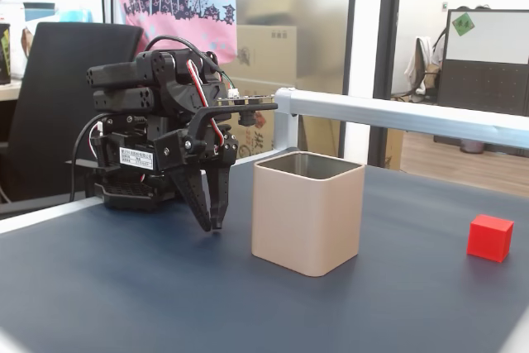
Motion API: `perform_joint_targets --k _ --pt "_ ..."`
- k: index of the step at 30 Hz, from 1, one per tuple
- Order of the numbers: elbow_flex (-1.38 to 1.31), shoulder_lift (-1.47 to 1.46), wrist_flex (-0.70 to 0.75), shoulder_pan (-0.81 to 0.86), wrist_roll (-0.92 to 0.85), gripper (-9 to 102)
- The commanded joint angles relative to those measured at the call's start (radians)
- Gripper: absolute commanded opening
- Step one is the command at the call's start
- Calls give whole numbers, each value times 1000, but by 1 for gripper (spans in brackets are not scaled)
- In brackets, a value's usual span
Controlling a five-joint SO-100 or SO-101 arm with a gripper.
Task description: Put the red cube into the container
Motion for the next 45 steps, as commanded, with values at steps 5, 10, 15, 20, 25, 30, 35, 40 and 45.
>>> perform_joint_targets --k 5,10,15,20,25,30,35,40,45 --pt "11 61 -64 -143 -34 0" --pt "-14 31 -118 -262 -75 0" --pt "-74 -21 -183 -413 -81 0" --pt "-225 -210 -213 -528 -28 0" --pt "-376 -353 -238 -597 0 0" --pt "-552 -477 -236 -652 31 1" --pt "-752 -647 -229 -652 43 1" --pt "-991 -850 -184 -620 77 0" --pt "-1209 -1052 -161 -531 97 1"
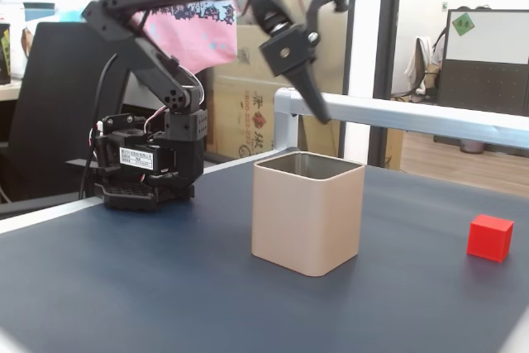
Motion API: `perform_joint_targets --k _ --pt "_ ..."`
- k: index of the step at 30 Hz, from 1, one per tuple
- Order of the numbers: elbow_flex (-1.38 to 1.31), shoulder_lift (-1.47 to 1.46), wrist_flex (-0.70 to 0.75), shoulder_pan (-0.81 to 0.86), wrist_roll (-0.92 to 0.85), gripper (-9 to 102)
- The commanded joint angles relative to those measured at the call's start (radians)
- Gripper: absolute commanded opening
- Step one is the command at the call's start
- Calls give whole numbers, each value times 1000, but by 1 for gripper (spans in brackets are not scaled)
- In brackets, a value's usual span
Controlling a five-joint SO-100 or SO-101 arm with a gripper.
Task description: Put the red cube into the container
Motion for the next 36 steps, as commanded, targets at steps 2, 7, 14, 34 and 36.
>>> perform_joint_targets --k 2,7,14,34,36 --pt "-230 -130 23 71 6 1" --pt "-411 -296 18 126 9 3" --pt "-657 -532 23 163 100 9" --pt "-954 -996 -107 192 258 37" --pt "-969 -1039 -127 192 256 38"
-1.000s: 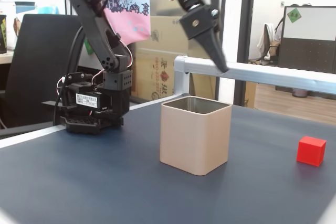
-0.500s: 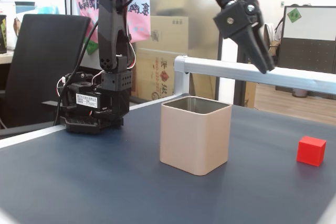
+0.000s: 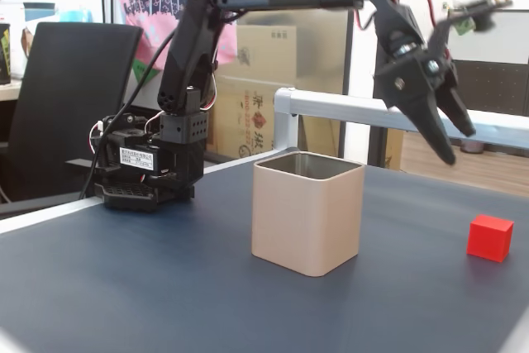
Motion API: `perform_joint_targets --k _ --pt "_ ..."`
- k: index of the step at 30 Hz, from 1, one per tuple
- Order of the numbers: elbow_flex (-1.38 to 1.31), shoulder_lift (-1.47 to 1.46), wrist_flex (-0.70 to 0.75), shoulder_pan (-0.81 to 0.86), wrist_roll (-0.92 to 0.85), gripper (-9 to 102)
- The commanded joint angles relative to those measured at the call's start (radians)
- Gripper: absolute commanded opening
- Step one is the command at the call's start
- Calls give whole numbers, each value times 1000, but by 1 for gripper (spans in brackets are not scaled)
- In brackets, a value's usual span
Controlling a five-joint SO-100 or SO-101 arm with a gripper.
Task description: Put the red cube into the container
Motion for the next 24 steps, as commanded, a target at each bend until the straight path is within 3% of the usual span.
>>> perform_joint_targets --k 1,24 --pt "-78 -28 -35 17 9 38" --pt "-330 -391 -129 -52 35 41"
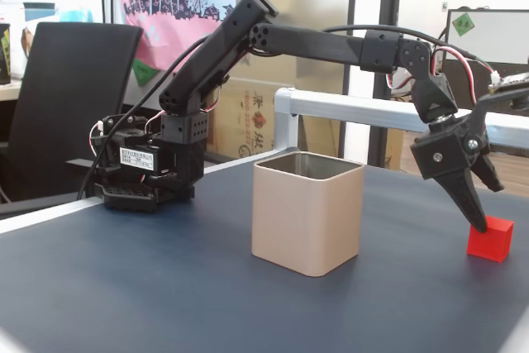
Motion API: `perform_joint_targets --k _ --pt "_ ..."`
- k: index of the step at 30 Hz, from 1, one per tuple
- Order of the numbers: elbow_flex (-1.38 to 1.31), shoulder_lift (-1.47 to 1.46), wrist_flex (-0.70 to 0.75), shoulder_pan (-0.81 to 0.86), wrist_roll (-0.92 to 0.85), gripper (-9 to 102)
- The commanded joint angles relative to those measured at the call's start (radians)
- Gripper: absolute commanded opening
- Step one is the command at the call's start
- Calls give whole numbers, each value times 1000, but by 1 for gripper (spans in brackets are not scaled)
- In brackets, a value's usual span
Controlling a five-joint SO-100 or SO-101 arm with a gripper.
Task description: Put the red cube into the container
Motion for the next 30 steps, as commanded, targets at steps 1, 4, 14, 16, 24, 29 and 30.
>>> perform_joint_targets --k 1,4,14,16,24,29,30 --pt "-63 9 -12 -11 21 41" --pt "-91 -14 -12 -12 23 41" --pt "-127 -64 -12 -12 20 41" --pt "-129 -72 -12 -14 17 41" --pt "-147 -89 -12 -14 15 40" --pt "-161 -98 -17 -12 14 36" --pt "-161 -100 -17 -11 6 35"
